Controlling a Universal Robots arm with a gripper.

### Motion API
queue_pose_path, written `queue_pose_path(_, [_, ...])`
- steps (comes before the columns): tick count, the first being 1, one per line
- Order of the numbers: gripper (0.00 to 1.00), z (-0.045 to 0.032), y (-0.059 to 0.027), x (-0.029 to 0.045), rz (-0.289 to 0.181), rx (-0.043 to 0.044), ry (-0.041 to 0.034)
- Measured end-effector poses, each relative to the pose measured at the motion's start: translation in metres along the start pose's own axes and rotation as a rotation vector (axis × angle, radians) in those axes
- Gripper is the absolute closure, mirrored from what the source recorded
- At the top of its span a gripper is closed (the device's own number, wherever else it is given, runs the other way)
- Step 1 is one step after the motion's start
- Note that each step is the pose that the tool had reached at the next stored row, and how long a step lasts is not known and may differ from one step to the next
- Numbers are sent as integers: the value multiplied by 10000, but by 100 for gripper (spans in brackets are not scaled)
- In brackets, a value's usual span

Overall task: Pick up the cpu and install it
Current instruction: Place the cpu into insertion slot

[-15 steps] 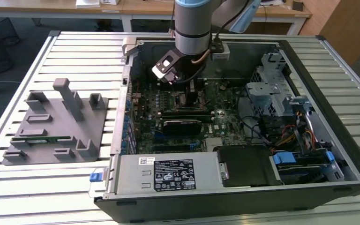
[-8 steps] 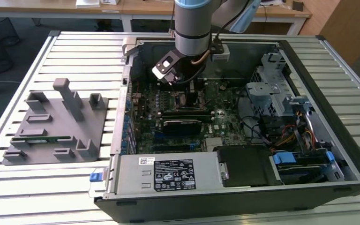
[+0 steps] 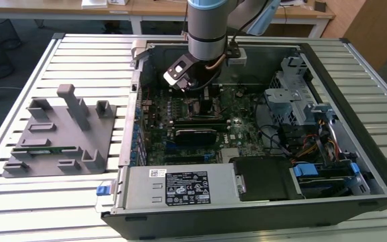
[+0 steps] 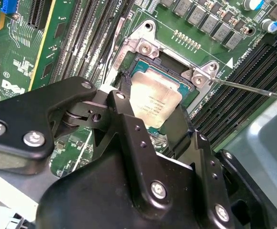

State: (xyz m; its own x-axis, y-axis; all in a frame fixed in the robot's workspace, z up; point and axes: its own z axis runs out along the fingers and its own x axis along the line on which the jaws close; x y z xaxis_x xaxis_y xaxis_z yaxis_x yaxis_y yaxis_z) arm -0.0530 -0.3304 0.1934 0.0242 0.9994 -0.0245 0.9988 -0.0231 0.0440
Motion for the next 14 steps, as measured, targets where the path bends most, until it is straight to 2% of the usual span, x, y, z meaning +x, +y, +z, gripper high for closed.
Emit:
queue_pose_path(6, [46,-1,1,1,0,-4,6])
queue_pose_path(7, [40,-6,1,0,0,-1,2])
queue_pose_path(9, [40,-17,1,0,0,-1,2])
queue_pose_path(12, [40,-47,2,-1,0,-1,0])
queue_pose_path(13, [40,-91,4,-2,1,0,1])
queue_pose_path(14, [53,-144,6,-3,0,0,1])
